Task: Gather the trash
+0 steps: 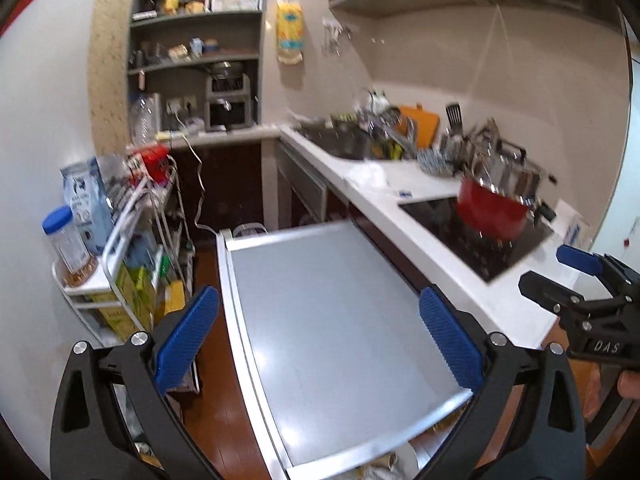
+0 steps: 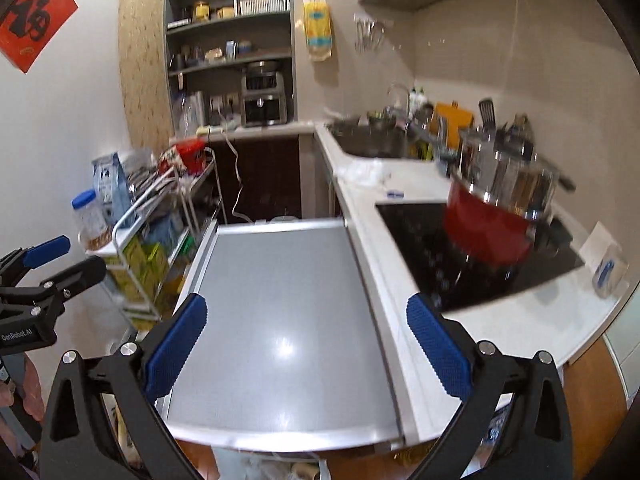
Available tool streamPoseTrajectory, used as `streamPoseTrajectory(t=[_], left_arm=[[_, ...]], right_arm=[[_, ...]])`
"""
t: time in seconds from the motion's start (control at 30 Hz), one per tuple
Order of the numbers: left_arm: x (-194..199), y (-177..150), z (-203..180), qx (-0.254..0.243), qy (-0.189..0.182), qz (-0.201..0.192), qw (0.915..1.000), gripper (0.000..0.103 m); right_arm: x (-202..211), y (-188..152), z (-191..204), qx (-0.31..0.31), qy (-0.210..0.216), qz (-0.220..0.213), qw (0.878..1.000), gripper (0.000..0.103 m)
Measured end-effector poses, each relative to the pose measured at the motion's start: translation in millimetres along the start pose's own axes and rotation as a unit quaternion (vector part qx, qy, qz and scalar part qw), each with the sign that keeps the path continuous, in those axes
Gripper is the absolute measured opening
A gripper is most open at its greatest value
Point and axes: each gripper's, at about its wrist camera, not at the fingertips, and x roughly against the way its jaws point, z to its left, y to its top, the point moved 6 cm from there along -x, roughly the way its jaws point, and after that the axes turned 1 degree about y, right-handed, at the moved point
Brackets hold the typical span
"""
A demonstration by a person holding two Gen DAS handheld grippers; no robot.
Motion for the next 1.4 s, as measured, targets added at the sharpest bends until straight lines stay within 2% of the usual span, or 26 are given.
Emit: streamPoseTrajectory(t=[0.1,0.3,0.37,0.43,0.53,1.13,1.4], left_arm=[[2.7,13.7,3.6,0.001,0.007,-0.019,0.9998,0.101],[12.6,33.4,5.4,-0.01,0.049,-0.057,0.9971,0.101],[16.0,37.5,3.9,-0.011,0.042,-0.065,0.997,0.101],[17.3,40.4,0.8,-0.01,0.032,-0.065,0.9973,0.101],[19.2,43.9,-0.3,-0.011,0.048,-0.067,0.9966,0.101],[22.4,56.9,3.2,0.015,0.026,-0.069,0.9972,0.101],[20.8,60.2,4.6,0.014,0.033,-0.069,0.997,0.101]], right_arm=[[5.1,12.0,2.5,0.001,-0.007,-0.019,1.0,0.099],[16.5,28.1,7.9,0.003,-0.01,-0.042,0.999,0.099],[18.5,29.3,9.6,0.002,-0.01,-0.047,0.999,0.099],[21.3,31.6,9.2,-0.002,-0.01,-0.05,0.999,0.099],[24.3,33.1,7.5,-0.004,-0.012,-0.052,0.999,0.099],[29.3,30.7,5.8,-0.006,-0.016,-0.053,0.998,0.099],[29.7,30.8,5.7,-0.007,-0.015,-0.054,0.998,0.099]])
